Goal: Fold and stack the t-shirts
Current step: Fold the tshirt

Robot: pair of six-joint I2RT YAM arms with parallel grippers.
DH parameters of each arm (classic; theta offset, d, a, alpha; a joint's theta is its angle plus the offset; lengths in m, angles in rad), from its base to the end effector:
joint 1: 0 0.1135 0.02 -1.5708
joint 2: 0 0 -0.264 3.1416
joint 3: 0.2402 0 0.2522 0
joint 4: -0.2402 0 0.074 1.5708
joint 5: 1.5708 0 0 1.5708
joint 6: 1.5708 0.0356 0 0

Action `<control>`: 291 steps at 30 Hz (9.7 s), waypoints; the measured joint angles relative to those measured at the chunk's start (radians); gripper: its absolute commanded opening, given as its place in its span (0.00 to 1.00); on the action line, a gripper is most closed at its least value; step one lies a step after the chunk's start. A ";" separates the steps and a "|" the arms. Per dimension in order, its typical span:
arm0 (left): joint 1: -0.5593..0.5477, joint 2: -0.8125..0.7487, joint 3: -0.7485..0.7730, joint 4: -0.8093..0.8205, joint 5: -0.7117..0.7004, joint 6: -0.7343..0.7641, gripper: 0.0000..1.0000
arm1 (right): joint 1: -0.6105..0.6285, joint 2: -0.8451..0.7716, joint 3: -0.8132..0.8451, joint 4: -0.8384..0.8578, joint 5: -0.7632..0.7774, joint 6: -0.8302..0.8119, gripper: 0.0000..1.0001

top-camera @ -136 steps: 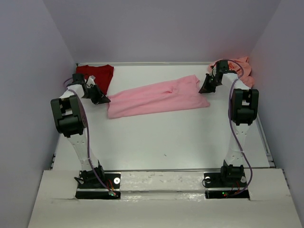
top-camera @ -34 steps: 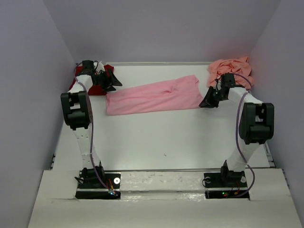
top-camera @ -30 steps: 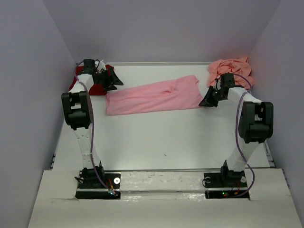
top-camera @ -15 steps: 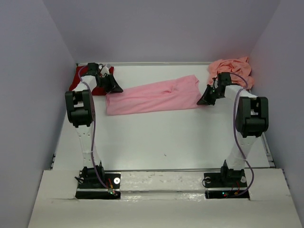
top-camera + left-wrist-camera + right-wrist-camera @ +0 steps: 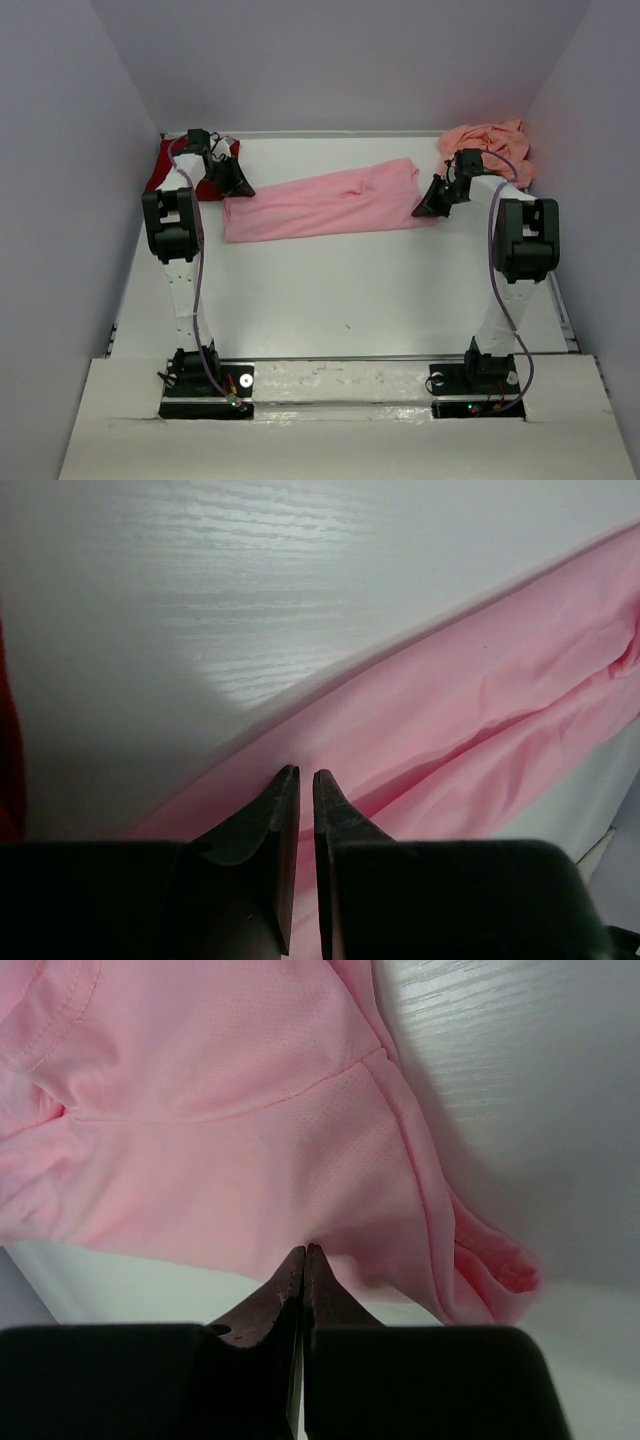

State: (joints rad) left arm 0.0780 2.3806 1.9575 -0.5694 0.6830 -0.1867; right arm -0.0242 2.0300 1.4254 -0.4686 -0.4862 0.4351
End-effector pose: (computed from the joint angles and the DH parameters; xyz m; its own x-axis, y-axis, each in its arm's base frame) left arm 0.5149 0.0177 0.1646 -0.8730 -0.2126 -0.4390 0.1236 0.7742 -0.6208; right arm 0.4233 0.0064 0.1676 -0.8816 0.3941 -0.2598 0.1875 0.7974 0.5735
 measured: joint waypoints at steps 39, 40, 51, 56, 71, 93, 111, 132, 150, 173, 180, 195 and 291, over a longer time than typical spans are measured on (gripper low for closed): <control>-0.234 -0.443 -0.537 -0.200 -0.265 0.026 0.22 | 0.039 0.451 0.665 -0.131 -0.003 0.043 0.00; -0.249 -0.465 -0.571 -0.201 -0.266 0.024 0.22 | 0.048 0.460 0.676 -0.131 -0.009 0.045 0.00; -0.368 -0.563 -0.676 -0.232 -0.319 -0.003 0.24 | 0.128 0.518 0.762 -0.130 -0.035 0.081 0.00; -0.346 -0.565 -0.568 -0.251 -0.391 -0.013 0.24 | 0.137 0.518 0.762 -0.130 -0.035 0.081 0.00; -0.227 -0.563 -0.503 -0.219 -0.550 -0.012 0.13 | 0.136 0.518 0.761 -0.130 -0.035 0.076 0.00; -0.222 -0.415 -0.584 -0.135 -0.624 -0.004 0.00 | 0.136 0.518 0.755 -0.124 -0.046 0.065 0.00; -0.449 -0.454 -0.666 -0.189 -0.614 -0.011 0.00 | 0.137 0.570 0.832 -0.115 -0.103 0.078 0.00; -0.842 -0.352 -0.599 -0.351 -0.361 -0.144 0.00 | 0.199 0.680 0.986 0.088 -0.278 0.124 0.00; -0.913 -0.192 -0.333 -0.398 -0.307 -0.211 0.00 | 0.216 0.659 0.950 0.201 -0.343 0.116 0.00; -0.774 -0.738 -0.381 -0.186 -0.458 -0.323 0.35 | 0.027 -0.100 0.346 0.193 -0.343 0.081 0.64; -0.783 -0.774 -0.646 -0.123 -0.429 -0.342 0.36 | 0.133 -0.284 -0.082 -0.047 -0.265 0.029 0.66; -0.783 -0.867 -0.754 -0.105 -0.425 -0.350 0.55 | 0.322 -0.660 -0.423 -0.322 -0.113 0.016 0.67; -0.940 -0.772 -0.981 0.010 -0.416 -0.487 0.49 | 0.589 -0.482 -0.577 -0.197 -0.018 0.098 0.00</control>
State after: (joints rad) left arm -0.8619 1.6089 0.9764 -0.5591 0.2672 -0.6735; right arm 0.5644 1.5478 0.8482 -0.6655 -0.5045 0.5331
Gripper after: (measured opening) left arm 0.494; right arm 0.010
